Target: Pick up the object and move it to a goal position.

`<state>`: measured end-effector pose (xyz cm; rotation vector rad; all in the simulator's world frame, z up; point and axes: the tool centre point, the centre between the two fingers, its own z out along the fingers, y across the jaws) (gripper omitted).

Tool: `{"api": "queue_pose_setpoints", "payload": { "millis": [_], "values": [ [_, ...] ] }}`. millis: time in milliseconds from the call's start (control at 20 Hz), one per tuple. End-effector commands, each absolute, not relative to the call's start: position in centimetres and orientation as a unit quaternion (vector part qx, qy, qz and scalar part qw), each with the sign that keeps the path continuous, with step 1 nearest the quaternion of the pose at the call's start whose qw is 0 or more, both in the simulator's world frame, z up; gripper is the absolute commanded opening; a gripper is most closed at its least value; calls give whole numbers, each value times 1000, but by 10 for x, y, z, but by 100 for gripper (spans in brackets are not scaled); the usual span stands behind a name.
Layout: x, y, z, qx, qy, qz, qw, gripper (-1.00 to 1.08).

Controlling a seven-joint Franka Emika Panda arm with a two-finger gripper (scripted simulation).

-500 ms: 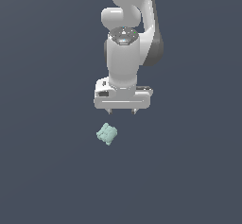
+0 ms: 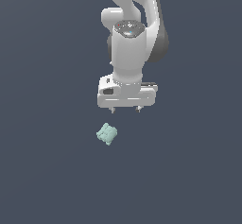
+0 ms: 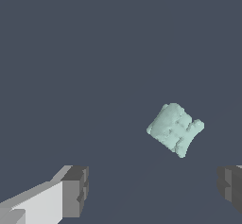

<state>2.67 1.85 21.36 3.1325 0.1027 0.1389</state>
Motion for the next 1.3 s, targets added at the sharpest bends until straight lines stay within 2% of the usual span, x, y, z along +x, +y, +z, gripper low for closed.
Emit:
{"api": "queue_pose_setpoints", "payload": {
  "millis": [0, 600, 1250],
  "values": [
    [28, 22, 218, 998, 40, 46, 2, 100],
    [31, 10, 200, 999, -14, 39, -2, 100],
    [37, -35, 139, 978, -207, 15, -7, 100]
  ]
}}
